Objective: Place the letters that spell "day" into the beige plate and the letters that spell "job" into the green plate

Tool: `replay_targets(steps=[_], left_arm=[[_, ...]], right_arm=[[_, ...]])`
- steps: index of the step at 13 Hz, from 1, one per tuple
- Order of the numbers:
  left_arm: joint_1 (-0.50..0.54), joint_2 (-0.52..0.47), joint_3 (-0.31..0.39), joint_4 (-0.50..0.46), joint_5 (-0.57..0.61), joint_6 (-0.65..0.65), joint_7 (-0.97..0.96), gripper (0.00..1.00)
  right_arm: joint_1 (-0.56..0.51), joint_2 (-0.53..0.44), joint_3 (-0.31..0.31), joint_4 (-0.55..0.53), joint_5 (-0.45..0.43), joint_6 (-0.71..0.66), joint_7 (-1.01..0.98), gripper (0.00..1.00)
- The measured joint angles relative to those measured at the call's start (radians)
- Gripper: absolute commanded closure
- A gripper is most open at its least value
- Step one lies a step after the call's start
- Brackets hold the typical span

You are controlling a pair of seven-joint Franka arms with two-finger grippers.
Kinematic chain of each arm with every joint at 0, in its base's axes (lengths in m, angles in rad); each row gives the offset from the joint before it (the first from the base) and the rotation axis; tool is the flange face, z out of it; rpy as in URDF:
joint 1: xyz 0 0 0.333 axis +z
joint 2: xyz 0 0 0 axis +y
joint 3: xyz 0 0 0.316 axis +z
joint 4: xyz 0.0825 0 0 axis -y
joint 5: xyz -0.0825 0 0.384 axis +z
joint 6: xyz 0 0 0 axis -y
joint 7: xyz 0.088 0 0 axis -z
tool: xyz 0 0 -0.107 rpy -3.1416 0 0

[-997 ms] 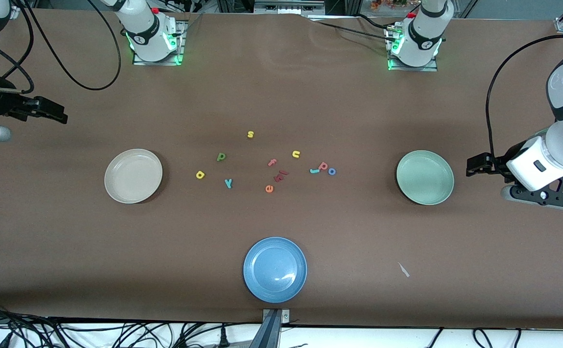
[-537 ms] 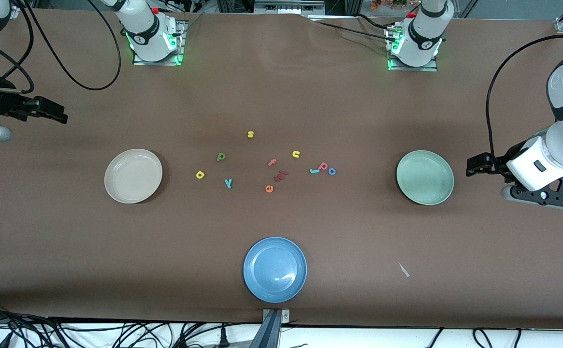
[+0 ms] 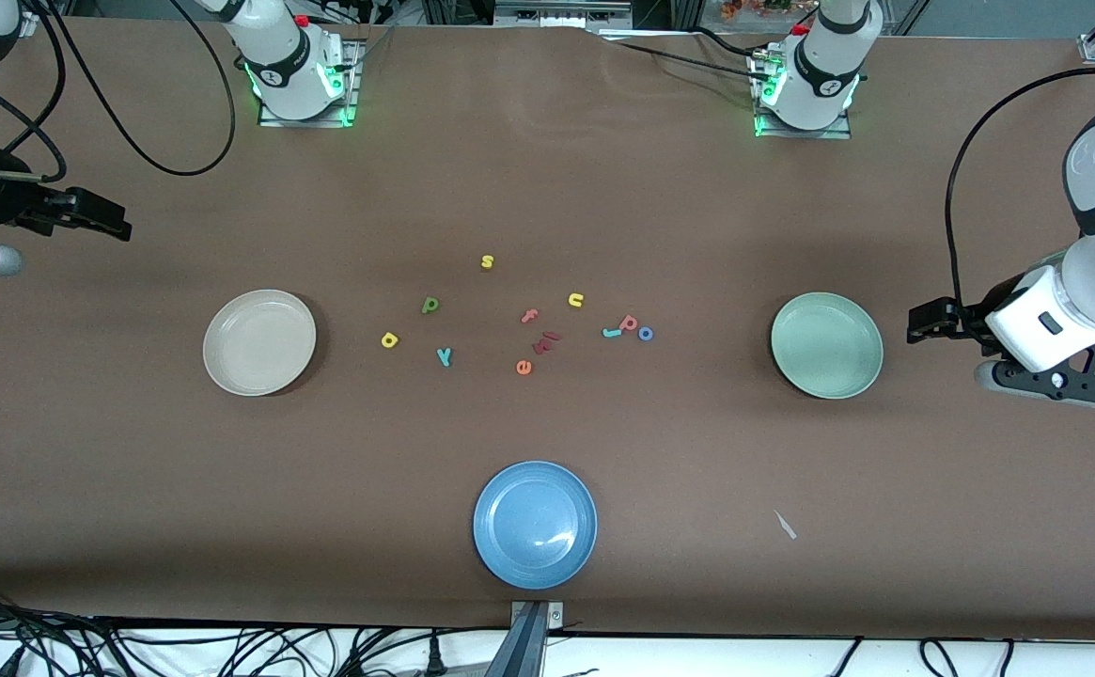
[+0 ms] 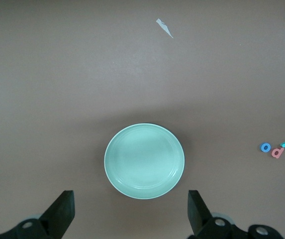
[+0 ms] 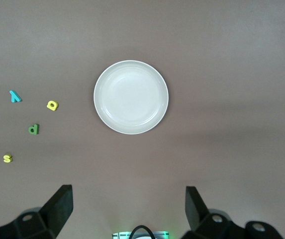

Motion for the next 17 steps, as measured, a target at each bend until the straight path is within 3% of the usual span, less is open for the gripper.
replay_targets(steps=[14, 17], left_arm=[[-0.003, 0.002, -0.002, 0.000, 0.000, 0.000, -0.001, 0.00], [-0.021, 0.003, -0.008, 0.000, 0.000, 0.000, -0.095, 0.00]], right_arm=[[0.001, 0.001, 0.000, 0.000, 0.000, -0.001, 0.000, 0.00], [0.007, 0.002, 0.003, -0.001, 0.000, -0.004, -0.001, 0.00]])
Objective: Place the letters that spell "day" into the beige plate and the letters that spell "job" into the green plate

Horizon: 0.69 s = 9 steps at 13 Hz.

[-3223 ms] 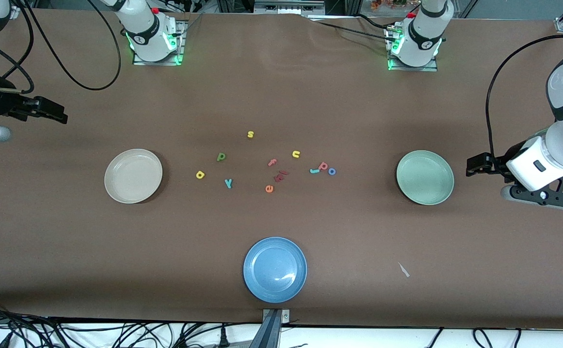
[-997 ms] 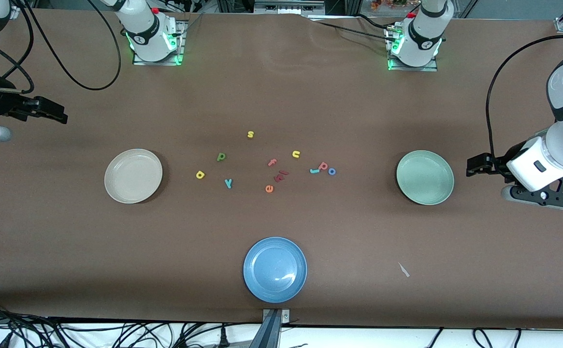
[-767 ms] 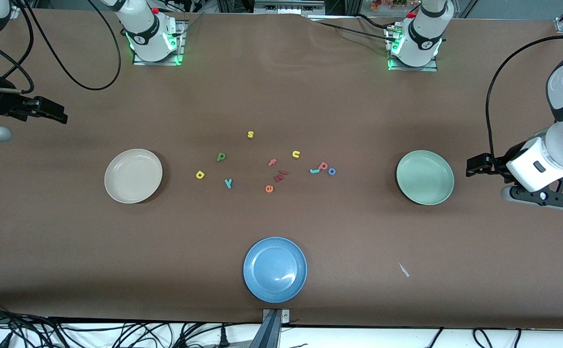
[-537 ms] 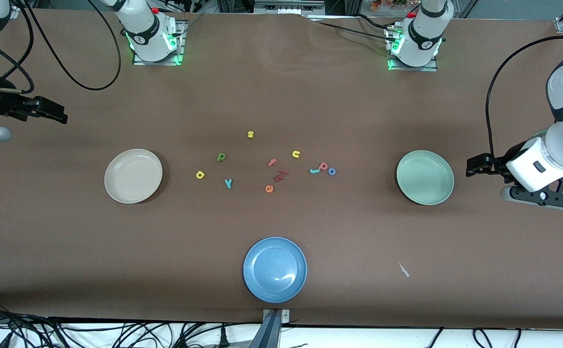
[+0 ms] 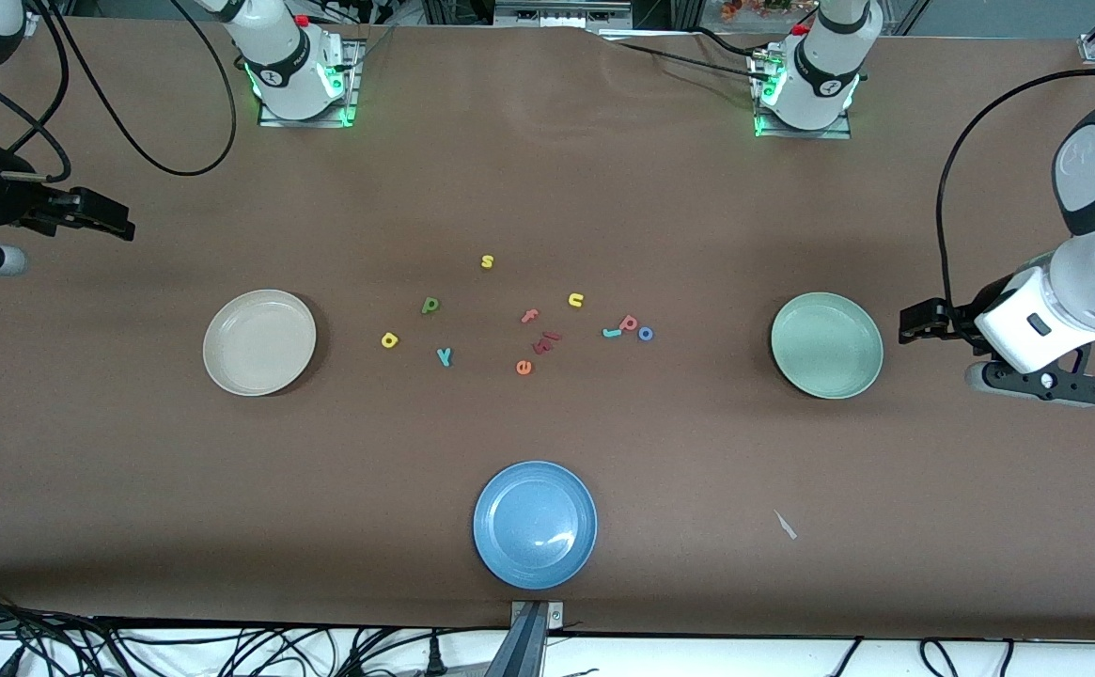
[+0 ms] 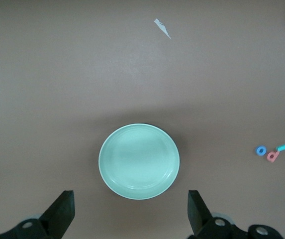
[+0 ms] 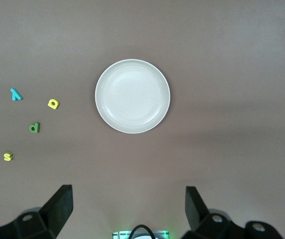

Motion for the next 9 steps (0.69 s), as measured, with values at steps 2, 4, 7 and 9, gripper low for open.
replay_targets(steps=[2, 4, 7, 9], left_arm=[[-0.045, 0.008, -0.004, -0.005, -0.008, -0.002, -0.168, 0.00], [-0.115, 0.033, -0.008, -0.009, -0.011, -0.002, -0.375, 0.00], [-0.220, 0.096, -0.013, -0.019, -0.017, -0.001, -0.677, 0.00], [-0.260, 0.133, -0.014, -0.040, -0.071, 0.015, -0.838, 0.00]], right_arm=[[0.003, 0.009, 0.004, -0.004, 0.000, -0.005, -0.001, 0.00], [0.009, 0.022, 0.019, -0.004, 0.000, -0.011, -0.003, 0.00], [0.056, 0.042, 0.046, -0.004, 0.001, -0.013, -0.017, 0.00], [0.121, 0.062, 0.055, -0.004, 0.000, -0.011, 0.014, 0.00]])
